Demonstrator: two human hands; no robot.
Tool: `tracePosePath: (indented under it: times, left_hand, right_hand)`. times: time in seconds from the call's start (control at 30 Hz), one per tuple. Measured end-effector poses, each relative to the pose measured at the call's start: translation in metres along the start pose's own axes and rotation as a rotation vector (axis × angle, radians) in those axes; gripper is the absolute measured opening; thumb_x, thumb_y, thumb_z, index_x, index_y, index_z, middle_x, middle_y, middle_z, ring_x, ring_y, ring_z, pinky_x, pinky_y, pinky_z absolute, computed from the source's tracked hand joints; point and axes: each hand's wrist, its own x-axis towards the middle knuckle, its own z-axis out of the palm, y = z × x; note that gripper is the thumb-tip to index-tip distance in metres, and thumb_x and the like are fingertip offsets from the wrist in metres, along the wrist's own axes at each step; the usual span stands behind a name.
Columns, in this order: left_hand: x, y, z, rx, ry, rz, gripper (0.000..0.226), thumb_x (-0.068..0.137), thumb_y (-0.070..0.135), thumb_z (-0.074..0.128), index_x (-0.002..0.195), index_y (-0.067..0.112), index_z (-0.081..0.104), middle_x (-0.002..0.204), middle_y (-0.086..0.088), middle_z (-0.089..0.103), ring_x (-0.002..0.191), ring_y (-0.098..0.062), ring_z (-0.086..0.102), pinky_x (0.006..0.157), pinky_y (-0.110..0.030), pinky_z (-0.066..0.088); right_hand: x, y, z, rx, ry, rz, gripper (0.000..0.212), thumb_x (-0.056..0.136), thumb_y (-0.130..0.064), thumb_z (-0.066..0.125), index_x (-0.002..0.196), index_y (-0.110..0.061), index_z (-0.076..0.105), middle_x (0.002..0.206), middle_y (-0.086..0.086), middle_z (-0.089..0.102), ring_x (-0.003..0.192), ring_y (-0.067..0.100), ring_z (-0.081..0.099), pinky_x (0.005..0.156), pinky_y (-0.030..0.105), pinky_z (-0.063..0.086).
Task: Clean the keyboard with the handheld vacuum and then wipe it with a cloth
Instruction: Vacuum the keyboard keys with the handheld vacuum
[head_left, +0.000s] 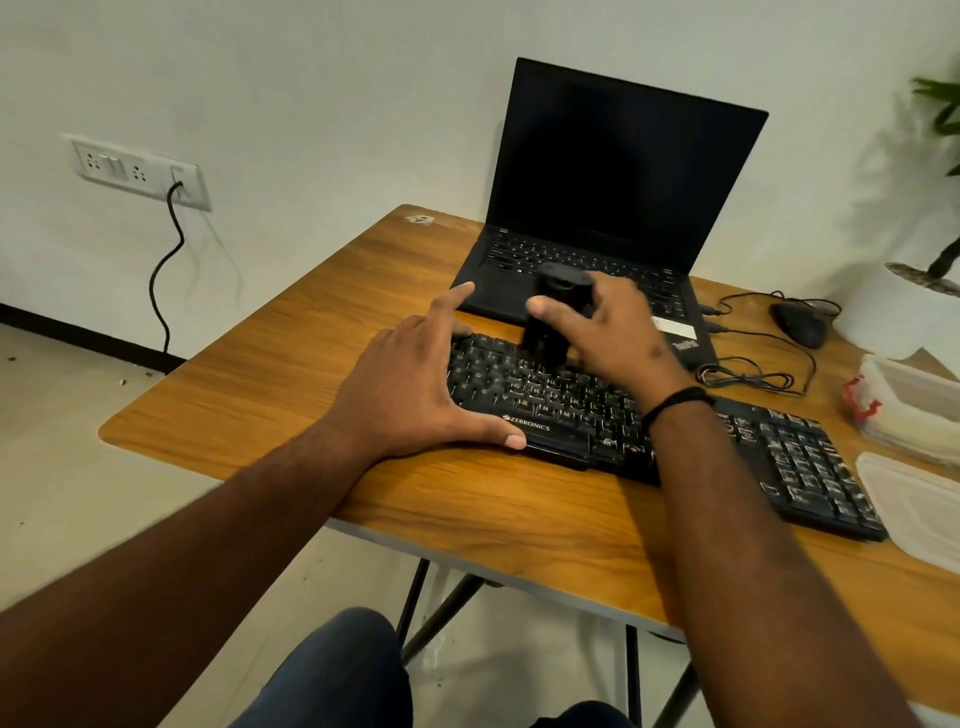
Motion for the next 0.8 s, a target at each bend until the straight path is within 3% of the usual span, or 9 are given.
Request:
tracePosePath:
  times: [0.13, 0.23, 0.3, 0.33, 0.37, 0.5, 0.6, 0.7, 0.8]
  left_hand:
    - [0.0, 0.0, 0.0, 0.002, -0.004, 0.004, 0.144, 0.043, 0.097, 0.066, 0.157, 0.032, 0.008, 0.144, 0.01, 0.053, 0.132, -0.014, 0.048, 0.115, -0.044, 0.035]
    - [-0.001, 0.001, 0.0, 0.0, -0.004, 0.001, 0.143, 0.043, 0.095, 0.068, 0.157, 0.032, 0.008, 0.144, 0.009, 0.052, 0.133, -0.014, 0.048, 0.114, -0.043, 0.034]
    - [-0.001, 0.001, -0.001, 0.003, 0.001, 0.003, 0.143, 0.043, 0.093, 0.07, 0.157, 0.032, 0.01, 0.144, 0.009, 0.053, 0.132, -0.014, 0.049, 0.113, -0.042, 0.034]
    - [-0.001, 0.001, -0.001, 0.004, 0.002, 0.003, 0.143, 0.043, 0.093, 0.07, 0.157, 0.032, 0.01, 0.144, 0.009, 0.053, 0.132, -0.014, 0.049, 0.113, -0.041, 0.034]
    - [-0.001, 0.002, -0.001, 0.006, 0.001, 0.001, 0.143, 0.043, 0.093, 0.07, 0.157, 0.032, 0.011, 0.144, 0.009, 0.053, 0.132, -0.014, 0.049, 0.113, -0.041, 0.034]
    - [0.0, 0.001, 0.0, 0.011, -0.001, 0.001, 0.142, 0.042, 0.094, 0.068, 0.157, 0.033, 0.011, 0.144, 0.009, 0.053, 0.132, -0.014, 0.049, 0.113, -0.041, 0.033]
    - [0.0, 0.0, 0.0, 0.011, -0.003, 0.003, 0.142, 0.042, 0.096, 0.067, 0.157, 0.034, 0.01, 0.145, 0.01, 0.052, 0.132, -0.013, 0.048, 0.114, -0.042, 0.035]
    - [0.0, 0.0, 0.0, 0.012, -0.003, 0.0, 0.143, 0.042, 0.097, 0.066, 0.157, 0.034, 0.01, 0.145, 0.01, 0.052, 0.133, -0.012, 0.048, 0.115, -0.042, 0.036]
    - [-0.001, 0.001, -0.001, 0.015, -0.003, -0.003, 0.142, 0.042, 0.095, 0.069, 0.157, 0.035, 0.01, 0.145, 0.011, 0.051, 0.133, -0.012, 0.047, 0.114, -0.04, 0.034]
  right_hand:
    - [0.0, -0.011, 0.022, 0.039, -0.016, -0.05, 0.022, 0.093, -0.038, 0.065, 0.111, -0.029, 0.056, 0.084, -0.01, 0.062, 0.055, 0.0, 0.059, 0.046, 0.011, 0.045]
    - [0.003, -0.001, 0.005, -0.027, 0.017, -0.016, 0.034, 0.093, -0.04, 0.064, 0.12, -0.019, 0.059, 0.098, -0.007, 0.063, 0.082, 0.005, 0.06, 0.061, 0.008, 0.047]
    - [0.004, 0.013, -0.013, -0.117, 0.045, 0.057, 0.04, 0.092, -0.043, 0.064, 0.119, -0.014, 0.06, 0.106, -0.001, 0.064, 0.095, 0.013, 0.059, 0.077, 0.021, 0.053]
    - [0.003, 0.019, -0.021, -0.139, 0.065, 0.099, 0.04, 0.092, -0.044, 0.064, 0.114, -0.012, 0.061, 0.105, 0.002, 0.064, 0.094, 0.017, 0.061, 0.077, 0.029, 0.056]
    - [0.002, 0.023, -0.025, -0.144, 0.088, 0.124, 0.039, 0.091, -0.045, 0.064, 0.11, -0.011, 0.06, 0.102, 0.003, 0.065, 0.091, 0.018, 0.063, 0.072, 0.031, 0.057]
    - [-0.004, 0.005, -0.006, -0.037, 0.062, 0.056, 0.033, 0.094, -0.04, 0.064, 0.116, -0.016, 0.06, 0.09, -0.005, 0.062, 0.066, 0.001, 0.06, 0.044, 0.012, 0.046]
    - [-0.005, -0.014, 0.02, 0.017, -0.001, -0.046, 0.024, 0.094, -0.039, 0.064, 0.114, -0.026, 0.058, 0.085, -0.006, 0.064, 0.05, -0.003, 0.059, 0.042, 0.013, 0.045]
    - [-0.004, -0.014, 0.022, 0.029, -0.006, -0.076, 0.023, 0.094, -0.038, 0.064, 0.112, -0.027, 0.057, 0.089, -0.009, 0.062, 0.056, -0.006, 0.059, 0.044, 0.012, 0.044]
    - [-0.001, 0.0, -0.003, -0.016, 0.024, 0.029, 0.036, 0.093, -0.04, 0.064, 0.122, -0.02, 0.058, 0.098, -0.009, 0.06, 0.08, 0.005, 0.061, 0.054, 0.013, 0.049]
